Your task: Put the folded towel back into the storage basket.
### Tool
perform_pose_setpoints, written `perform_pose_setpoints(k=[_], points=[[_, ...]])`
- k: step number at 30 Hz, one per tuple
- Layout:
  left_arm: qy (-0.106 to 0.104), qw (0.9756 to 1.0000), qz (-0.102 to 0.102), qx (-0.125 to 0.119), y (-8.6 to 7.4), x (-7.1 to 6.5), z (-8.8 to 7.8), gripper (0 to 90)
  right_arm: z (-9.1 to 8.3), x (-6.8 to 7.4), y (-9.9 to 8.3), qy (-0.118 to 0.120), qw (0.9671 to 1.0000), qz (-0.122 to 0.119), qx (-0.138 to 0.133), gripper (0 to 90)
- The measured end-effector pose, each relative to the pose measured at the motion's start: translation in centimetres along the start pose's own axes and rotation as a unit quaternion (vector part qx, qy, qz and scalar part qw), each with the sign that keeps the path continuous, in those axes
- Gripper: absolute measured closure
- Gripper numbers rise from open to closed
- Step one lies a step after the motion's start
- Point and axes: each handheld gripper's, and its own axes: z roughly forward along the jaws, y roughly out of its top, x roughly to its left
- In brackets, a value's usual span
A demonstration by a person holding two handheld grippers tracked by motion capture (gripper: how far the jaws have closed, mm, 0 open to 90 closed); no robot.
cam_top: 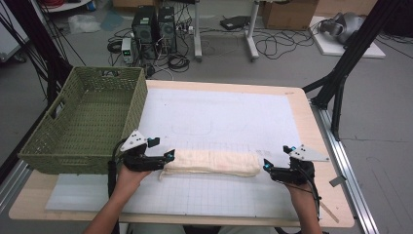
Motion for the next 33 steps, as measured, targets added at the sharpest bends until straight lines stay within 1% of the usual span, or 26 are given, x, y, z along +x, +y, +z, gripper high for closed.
perform_pose_setpoints(k=[2,4,5,7,10,14,17,20,26,28,33], points=[[0.007,1.0,-0.006,0.004,-0.1,-0.1,0.1,18.5,0.0,0.1,0.0,0.003,1.0,0.001,0.002,11.6],[0.006,0.9998,-0.005,0.017,-0.2,0.0,0.2,18.8,0.1,0.1,0.0,0.003,1.0,-0.002,0.001,11.6],[0.01,0.9996,-0.009,0.023,-0.3,0.0,0.2,19.8,0.1,0.1,0.0,0.006,1.0,-0.002,0.002,11.6],[0.011,0.9995,-0.012,0.027,-0.5,0.1,0.2,26.2,0.3,0.2,0.0,0.007,1.0,-0.003,0.004,11.5],[0.014,0.9991,-0.018,0.036,-0.6,0.4,0.2,29.6,0.5,0.3,0.1,0.009,0.9999,-0.003,0.008,11.6],[0.01,0.998,-0.031,0.055,-1.0,0.6,0.4,36.6,0.6,0.3,0.0,0.011,0.9999,-0.006,0.01,11.6],[0.011,0.9972,-0.033,0.066,-1.2,0.6,0.7,37.7,0.6,0.4,0.0,0.012,0.9998,-0.006,0.012,11.6],[0.013,0.9966,-0.033,0.074,-1.4,0.6,0.9,38.5,0.6,0.4,0.0,0.014,0.9998,-0.005,0.013,11.6],[0.026,0.9949,-0.024,0.094,-1.7,0.5,1.2,38.6,0.7,0.4,0.0,0.016,0.9997,-0.008,0.015,11.6],[0.029,0.994,-0.02,0.103,-1.8,0.5,1.4,38.7,0.7,0.5,-0.1,0.017,0.9997,-0.008,0.018,11.6],[0.028,0.9911,-0.005,0.13,-1.9,0.1,1.5,40.9,0.8,0.5,-0.1,0.019,0.9996,-0.007,0.019,11.6]])
